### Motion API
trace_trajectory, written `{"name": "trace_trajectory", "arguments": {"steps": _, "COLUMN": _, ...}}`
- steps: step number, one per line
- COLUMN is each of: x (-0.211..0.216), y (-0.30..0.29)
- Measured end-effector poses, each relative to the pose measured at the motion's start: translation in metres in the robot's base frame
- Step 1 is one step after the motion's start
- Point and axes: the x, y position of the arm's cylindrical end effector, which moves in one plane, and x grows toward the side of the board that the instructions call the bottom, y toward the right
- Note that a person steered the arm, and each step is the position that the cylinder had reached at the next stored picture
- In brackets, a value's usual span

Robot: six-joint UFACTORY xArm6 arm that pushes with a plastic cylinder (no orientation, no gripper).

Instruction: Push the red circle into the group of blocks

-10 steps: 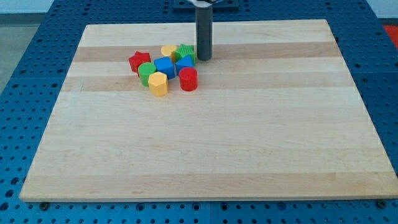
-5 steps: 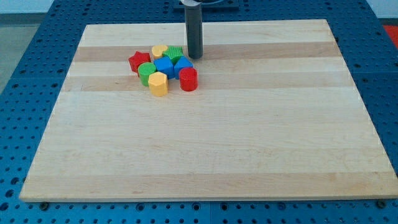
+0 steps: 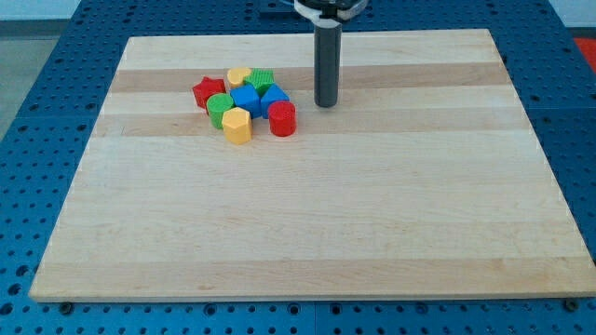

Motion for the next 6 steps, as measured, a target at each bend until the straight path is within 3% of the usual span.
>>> {"name": "trace_trajectory", "arguments": {"steps": 3, "x": 0.070, "y": -0.007}}
{"name": "trace_trajectory", "arguments": {"steps": 6, "x": 0.045, "y": -0.035}}
